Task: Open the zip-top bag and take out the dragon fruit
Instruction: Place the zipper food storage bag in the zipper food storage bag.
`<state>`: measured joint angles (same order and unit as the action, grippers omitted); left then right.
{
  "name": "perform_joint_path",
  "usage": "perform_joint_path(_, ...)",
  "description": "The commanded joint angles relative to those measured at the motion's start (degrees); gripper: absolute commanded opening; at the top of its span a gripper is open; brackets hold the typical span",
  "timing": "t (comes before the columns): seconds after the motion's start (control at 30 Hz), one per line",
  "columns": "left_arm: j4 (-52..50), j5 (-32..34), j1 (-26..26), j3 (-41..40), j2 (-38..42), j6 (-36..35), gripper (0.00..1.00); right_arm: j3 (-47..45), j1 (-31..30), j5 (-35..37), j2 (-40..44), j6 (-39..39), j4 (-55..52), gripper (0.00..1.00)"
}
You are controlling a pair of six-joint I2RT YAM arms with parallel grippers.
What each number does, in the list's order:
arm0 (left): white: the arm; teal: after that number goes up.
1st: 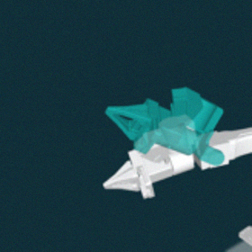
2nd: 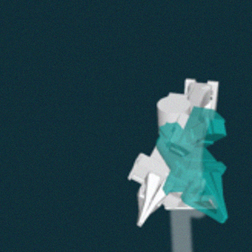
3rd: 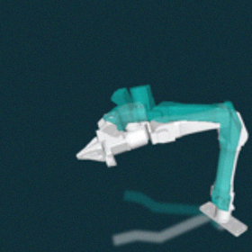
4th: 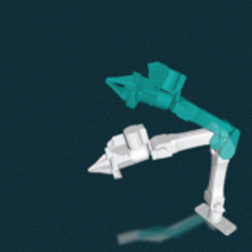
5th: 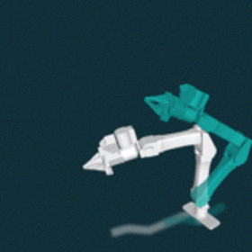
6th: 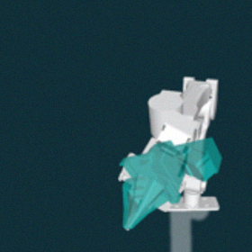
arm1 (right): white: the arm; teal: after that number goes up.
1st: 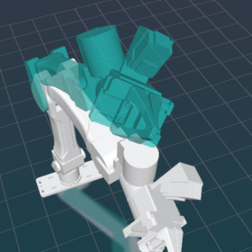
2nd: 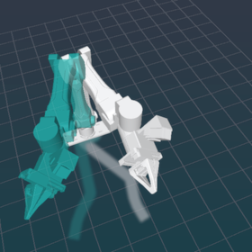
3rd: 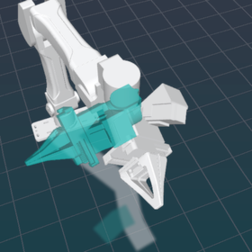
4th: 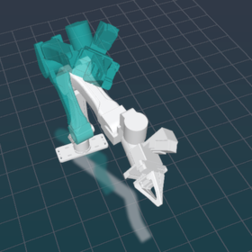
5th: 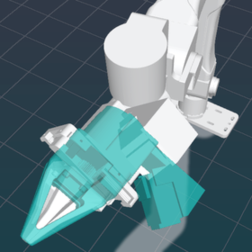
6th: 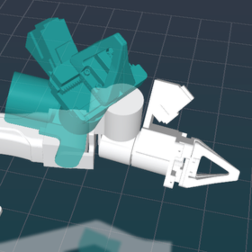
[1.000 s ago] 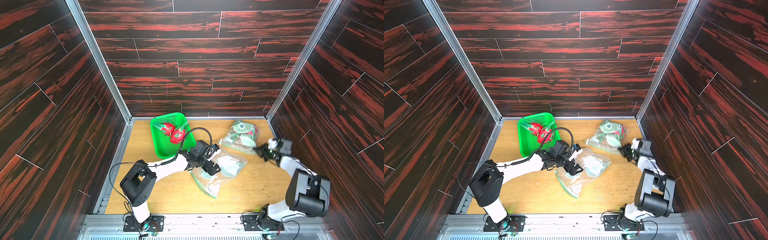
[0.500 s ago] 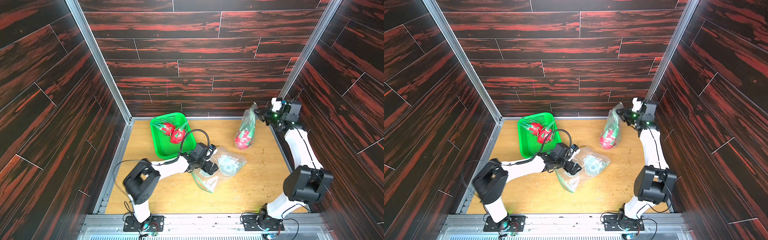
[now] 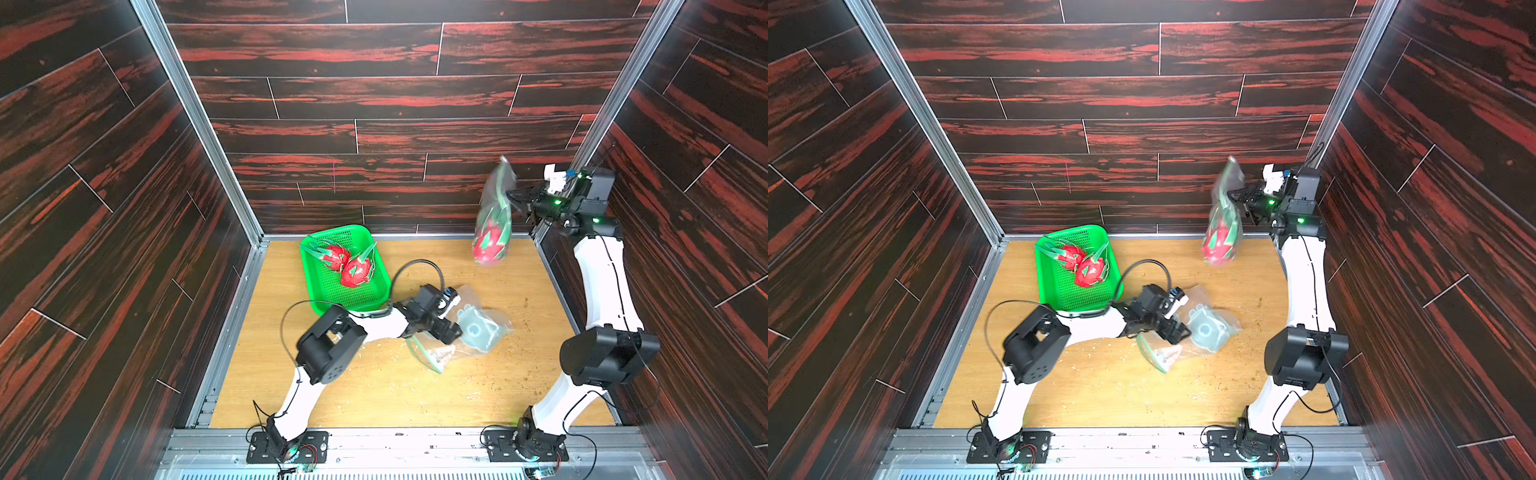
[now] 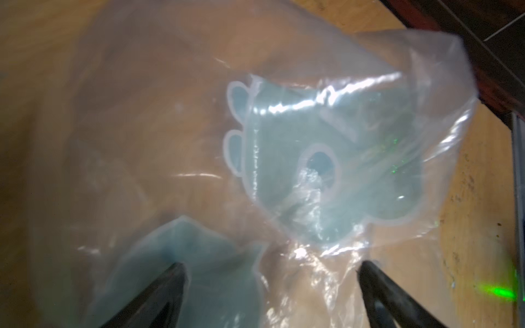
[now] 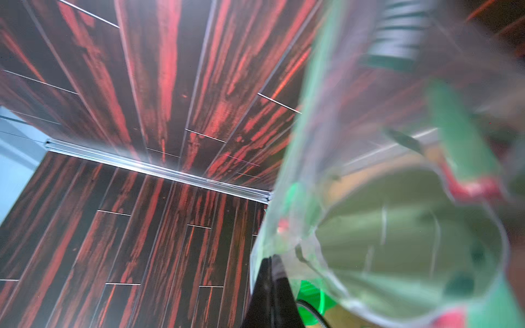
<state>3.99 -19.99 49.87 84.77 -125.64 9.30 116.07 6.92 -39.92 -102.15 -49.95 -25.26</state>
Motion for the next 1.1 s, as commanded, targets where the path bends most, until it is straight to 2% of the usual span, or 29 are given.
perform_joint_path(0.0,1.97,-2.19,1.61,5.32,-2.11,0.72,0.97,3.60,-0.31,-3.98,2.31,-1.35,4.69,0.00)
perform_joint_path(0.17,5.34,-2.08,1.89,7.10,-1.09,2.35,0.98,4.53,-0.93,-5.17,2.24,-1.25,3.59,0.00)
perform_joint_path(0.33,4.66,-0.18,1.49,3.17,6.37,-1.12,1.00,7.35,-1.57,-6.13,1.51,0.64,-0.79,0.00)
perform_joint_path(0.53,1.55,2.38,0.44,-7.72,22.94,-6.84,1.00,7.19,-3.14,-7.01,2.85,2.06,-4.06,0.00)
perform_joint_path(0.7,-1.26,10.27,-0.43,-17.76,39.47,-9.27,1.00,4.63,-4.98,-8.02,5.95,2.39,-4.83,0.00)
perform_joint_path(0.8,-3.66,12.48,-1.92,-20.68,45.68,-10.27,1.00,2.30,-6.43,-8.40,8.13,2.07,-4.06,0.00)
perform_joint_path(1.07,-6.48,15.76,-8.43,-24.68,55.82,-10.22,1.00,-0.43,-10.16,-9.47,11.43,0.53,-3.29,0.00)
